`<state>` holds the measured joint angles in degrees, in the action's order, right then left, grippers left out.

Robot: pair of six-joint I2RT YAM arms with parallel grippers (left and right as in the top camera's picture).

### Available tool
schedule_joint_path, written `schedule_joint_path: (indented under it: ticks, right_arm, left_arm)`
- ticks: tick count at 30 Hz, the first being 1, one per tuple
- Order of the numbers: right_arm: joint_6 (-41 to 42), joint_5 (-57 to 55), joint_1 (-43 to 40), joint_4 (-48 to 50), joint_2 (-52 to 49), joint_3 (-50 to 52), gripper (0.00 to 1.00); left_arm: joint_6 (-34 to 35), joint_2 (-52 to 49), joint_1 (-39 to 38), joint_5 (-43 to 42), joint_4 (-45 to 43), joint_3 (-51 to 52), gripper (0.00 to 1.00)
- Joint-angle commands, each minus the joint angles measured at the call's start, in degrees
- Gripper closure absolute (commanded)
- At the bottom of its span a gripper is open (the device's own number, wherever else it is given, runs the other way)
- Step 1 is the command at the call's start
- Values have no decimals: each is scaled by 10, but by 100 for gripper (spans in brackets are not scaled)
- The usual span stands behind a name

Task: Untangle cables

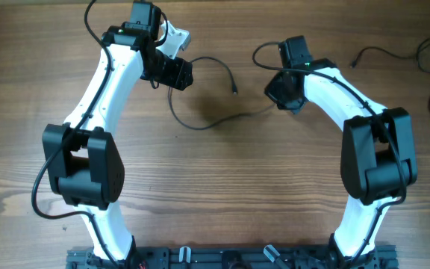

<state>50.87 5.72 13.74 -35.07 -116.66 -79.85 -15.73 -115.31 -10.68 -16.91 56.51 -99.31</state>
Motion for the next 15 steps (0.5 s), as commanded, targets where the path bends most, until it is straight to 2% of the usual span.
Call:
schedule_joint_path:
  ticks: [1, 7, 15]
  right_arm:
    - [-43, 79, 2, 30, 6, 3, 95]
    - [-100, 103, 2, 56, 6, -2, 95]
    - [-125, 107, 2, 52, 7, -47, 95]
  left_arm:
    - [-3, -7, -1, 21, 3, 1, 32]
    - [-3, -7, 3, 29, 3, 1, 32]
    - [-3, -7, 33, 50, 8, 1, 31]
